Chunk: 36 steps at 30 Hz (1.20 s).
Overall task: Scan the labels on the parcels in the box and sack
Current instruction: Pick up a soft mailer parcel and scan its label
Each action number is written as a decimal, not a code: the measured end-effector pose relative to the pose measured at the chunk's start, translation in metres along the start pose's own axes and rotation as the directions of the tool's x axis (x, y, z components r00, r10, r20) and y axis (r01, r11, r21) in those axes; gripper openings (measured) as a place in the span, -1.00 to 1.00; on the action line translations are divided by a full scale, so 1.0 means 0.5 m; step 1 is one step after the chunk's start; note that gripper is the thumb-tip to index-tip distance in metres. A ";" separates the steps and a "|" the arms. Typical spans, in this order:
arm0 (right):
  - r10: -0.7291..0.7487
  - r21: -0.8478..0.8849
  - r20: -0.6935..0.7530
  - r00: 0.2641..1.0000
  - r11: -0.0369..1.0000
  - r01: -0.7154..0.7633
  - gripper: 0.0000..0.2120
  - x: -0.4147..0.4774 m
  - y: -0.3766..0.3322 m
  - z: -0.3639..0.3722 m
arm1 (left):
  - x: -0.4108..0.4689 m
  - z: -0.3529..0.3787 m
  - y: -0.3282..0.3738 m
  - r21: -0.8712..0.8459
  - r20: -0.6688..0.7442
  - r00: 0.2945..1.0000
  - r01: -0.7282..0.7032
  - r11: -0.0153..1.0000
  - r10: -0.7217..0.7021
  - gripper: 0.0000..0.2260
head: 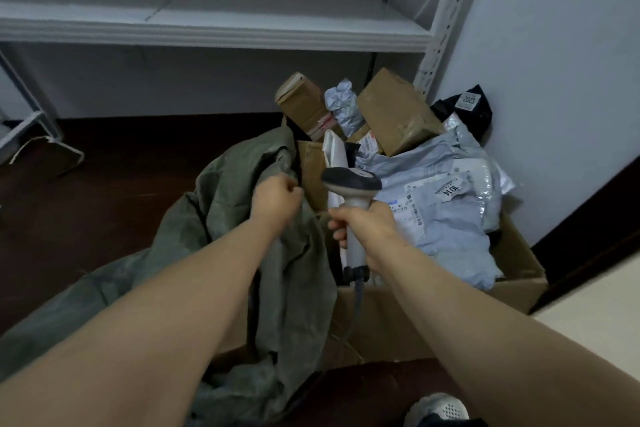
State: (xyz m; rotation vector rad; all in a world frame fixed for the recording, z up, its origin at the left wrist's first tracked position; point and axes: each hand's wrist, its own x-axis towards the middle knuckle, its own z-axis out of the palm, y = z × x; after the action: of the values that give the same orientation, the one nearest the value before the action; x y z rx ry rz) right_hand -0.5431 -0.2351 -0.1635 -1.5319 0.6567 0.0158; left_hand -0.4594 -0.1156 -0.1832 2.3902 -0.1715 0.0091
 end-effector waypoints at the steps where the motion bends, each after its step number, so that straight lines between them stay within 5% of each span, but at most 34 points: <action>1: 0.006 0.017 -0.011 1.000 1.000 -0.006 -0.87 0.003 -0.003 -0.022 | 0.009 0.017 0.033 -0.010 0.060 0.997 -0.040 0.999 0.041 -0.77; 5: 0.056 0.054 -0.007 0.998 0.997 -0.056 -0.92 0.026 -0.002 -0.098 | 0.056 0.103 0.116 -0.135 0.374 0.925 0.122 0.983 -0.063 -0.77; 10: 0.054 0.094 -0.012 0.998 0.994 -0.052 -0.88 0.060 0.016 -0.152 | 0.090 0.183 0.137 -0.263 0.474 0.830 0.451 0.853 -0.293 -0.49; 15: 0.060 0.131 -0.024 0.998 0.990 -0.057 -0.87 0.068 0.024 -0.167 | 0.114 0.170 0.102 -0.106 0.049 0.955 0.296 0.949 -0.292 -0.79; 17: 0.064 0.155 -0.038 0.997 0.986 -0.057 -0.85 0.062 0.021 -0.163 | 0.100 0.151 0.114 -0.124 0.119 0.936 0.346 0.930 -0.332 -0.76; 21: 0.052 0.161 -0.036 0.998 0.986 -0.045 -0.84 0.040 0.012 -0.155 | 0.047 0.168 0.132 -0.068 0.469 0.761 0.537 0.841 -0.448 -0.58; 25: 0.045 0.130 -0.027 0.999 0.991 -0.041 -0.86 0.033 0.021 -0.156 | 0.041 0.211 0.091 0.127 0.349 0.849 0.376 0.918 -0.396 -0.64; 31: 0.038 0.119 -0.048 0.998 0.992 -0.032 -0.85 0.021 0.013 -0.155 | 0.059 0.138 0.125 -0.403 0.308 0.856 0.512 0.758 -0.415 -0.70; 36: 0.028 0.161 -0.063 0.998 0.987 -0.017 -0.90 -0.019 -0.009 -0.144 | 0.054 0.010 0.151 -0.763 0.188 0.905 0.379 0.524 -0.381 -0.69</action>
State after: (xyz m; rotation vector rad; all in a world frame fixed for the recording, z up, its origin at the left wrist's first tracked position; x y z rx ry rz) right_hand -0.5769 -0.2980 -0.1485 -1.3740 0.7101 -0.0685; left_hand -0.4423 -0.1771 -0.1342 1.4705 0.3151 -0.2301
